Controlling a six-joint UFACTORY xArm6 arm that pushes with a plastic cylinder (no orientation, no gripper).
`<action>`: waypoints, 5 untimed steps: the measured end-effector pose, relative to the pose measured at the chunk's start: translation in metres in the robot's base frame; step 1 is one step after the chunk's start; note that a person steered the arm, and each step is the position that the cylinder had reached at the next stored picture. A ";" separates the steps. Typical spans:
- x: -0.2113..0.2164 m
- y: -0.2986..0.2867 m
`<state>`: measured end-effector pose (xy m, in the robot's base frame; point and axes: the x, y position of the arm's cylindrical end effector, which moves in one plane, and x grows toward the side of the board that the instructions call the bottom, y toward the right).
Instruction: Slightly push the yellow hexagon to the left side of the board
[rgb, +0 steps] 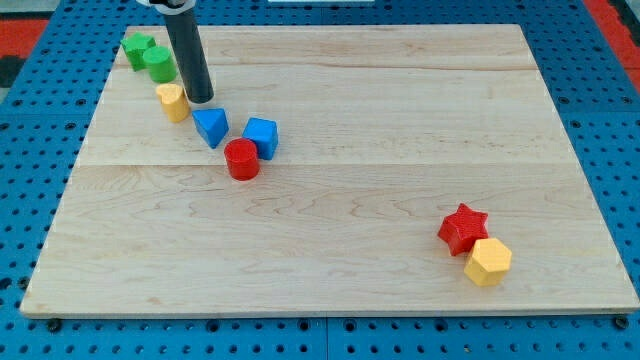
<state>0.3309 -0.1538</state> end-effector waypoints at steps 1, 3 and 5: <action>-0.020 -0.033; 0.063 -0.027; 0.061 0.052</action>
<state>0.3924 -0.1015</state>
